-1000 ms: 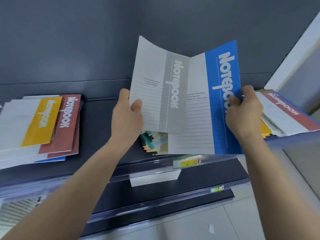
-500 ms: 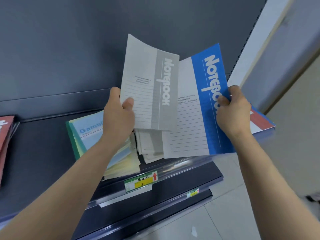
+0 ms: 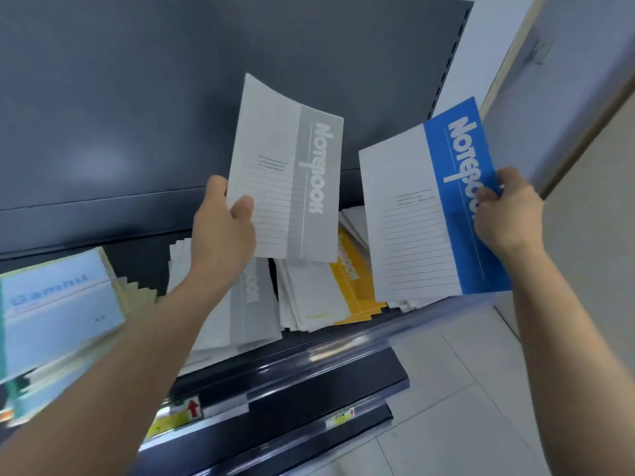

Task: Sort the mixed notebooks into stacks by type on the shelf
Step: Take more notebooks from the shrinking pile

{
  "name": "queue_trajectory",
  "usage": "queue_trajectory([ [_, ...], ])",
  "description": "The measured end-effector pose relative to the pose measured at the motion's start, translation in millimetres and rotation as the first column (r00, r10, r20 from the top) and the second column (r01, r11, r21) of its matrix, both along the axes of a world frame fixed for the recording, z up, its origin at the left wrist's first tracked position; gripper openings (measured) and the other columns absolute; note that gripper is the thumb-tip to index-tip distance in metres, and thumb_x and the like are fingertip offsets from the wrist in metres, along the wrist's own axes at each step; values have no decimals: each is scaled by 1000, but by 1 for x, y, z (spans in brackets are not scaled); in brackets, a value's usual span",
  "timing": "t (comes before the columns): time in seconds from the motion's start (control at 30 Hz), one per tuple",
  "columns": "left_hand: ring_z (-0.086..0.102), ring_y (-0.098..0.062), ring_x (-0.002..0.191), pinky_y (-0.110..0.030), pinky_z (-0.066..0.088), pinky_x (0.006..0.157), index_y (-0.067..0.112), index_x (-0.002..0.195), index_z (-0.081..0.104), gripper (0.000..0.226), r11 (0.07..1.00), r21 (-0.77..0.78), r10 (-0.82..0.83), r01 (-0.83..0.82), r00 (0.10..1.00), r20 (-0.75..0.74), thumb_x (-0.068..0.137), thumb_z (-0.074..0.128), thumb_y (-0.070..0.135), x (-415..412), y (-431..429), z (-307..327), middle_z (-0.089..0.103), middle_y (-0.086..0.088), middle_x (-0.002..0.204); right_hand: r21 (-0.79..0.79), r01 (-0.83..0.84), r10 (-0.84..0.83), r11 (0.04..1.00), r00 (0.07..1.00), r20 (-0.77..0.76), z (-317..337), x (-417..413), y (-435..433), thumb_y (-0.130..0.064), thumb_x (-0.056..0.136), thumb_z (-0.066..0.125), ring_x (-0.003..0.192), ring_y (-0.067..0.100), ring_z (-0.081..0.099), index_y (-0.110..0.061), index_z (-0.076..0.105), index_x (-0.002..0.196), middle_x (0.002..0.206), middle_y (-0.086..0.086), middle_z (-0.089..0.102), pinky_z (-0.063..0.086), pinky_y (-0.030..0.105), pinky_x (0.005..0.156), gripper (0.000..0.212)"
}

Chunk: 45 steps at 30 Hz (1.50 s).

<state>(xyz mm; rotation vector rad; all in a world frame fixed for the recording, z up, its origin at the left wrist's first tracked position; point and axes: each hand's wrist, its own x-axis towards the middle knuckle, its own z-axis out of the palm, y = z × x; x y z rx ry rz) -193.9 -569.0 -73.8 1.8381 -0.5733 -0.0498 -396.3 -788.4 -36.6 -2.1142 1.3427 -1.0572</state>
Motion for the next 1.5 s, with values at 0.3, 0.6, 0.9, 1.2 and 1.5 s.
queue_trajectory([
  [0.3, 47, -4, 65, -22, 36, 50, 10, 95, 39, 8, 990, 21, 139, -138, 989, -48, 100, 41, 16, -77, -80, -15, 49, 15, 76, 105, -202, 216, 974, 966, -140, -39, -14, -98, -5, 94, 40, 84, 26, 47, -3, 48, 110, 95, 9, 51, 40, 34, 67, 17],
  [0.6, 49, -5, 67, -24, 38, 52, 11, 97, 40, 7, 944, 92, 320, -317, 947, -24, 98, 45, 16, -100, -76, -27, 50, 13, 77, 145, -269, 300, 952, 913, -277, -91, -1, -133, -9, 95, 43, 72, 29, 47, -3, 45, 102, 93, 20, 60, 33, 30, 60, 9],
  [0.9, 49, -4, 66, -19, 34, 52, 11, 97, 39, 5, 890, 120, 443, -440, 897, 3, 96, 45, 10, -104, -52, -31, 50, 12, 75, -81, -256, 187, 963, 856, -482, -106, 8, -131, 1, 82, 51, 107, 40, 44, 7, 52, 110, 113, 28, 50, 34, 43, 79, 28],
  [1.2, 48, -18, 79, -21, 35, 63, 12, 99, 42, 6, 827, 75, 557, -558, 830, 32, 96, 47, 9, -88, -17, -10, 53, 0, 89, -237, -649, 591, 723, 758, -275, -27, 43, -63, -16, 94, 50, 108, 32, 46, -6, 57, 118, 116, 15, 57, 37, 40, 91, 27],
  [1.5, 50, -26, 81, -28, 37, 60, 7, 107, 44, 12, 821, 99, 568, -562, 821, -49, 96, 44, 8, -57, 40, -19, 53, -5, 94, -345, -727, 683, 594, 682, -261, 7, 64, 18, -22, 93, 53, 112, 26, 48, -11, 54, 125, 118, 8, 58, 37, 37, 93, 33],
])
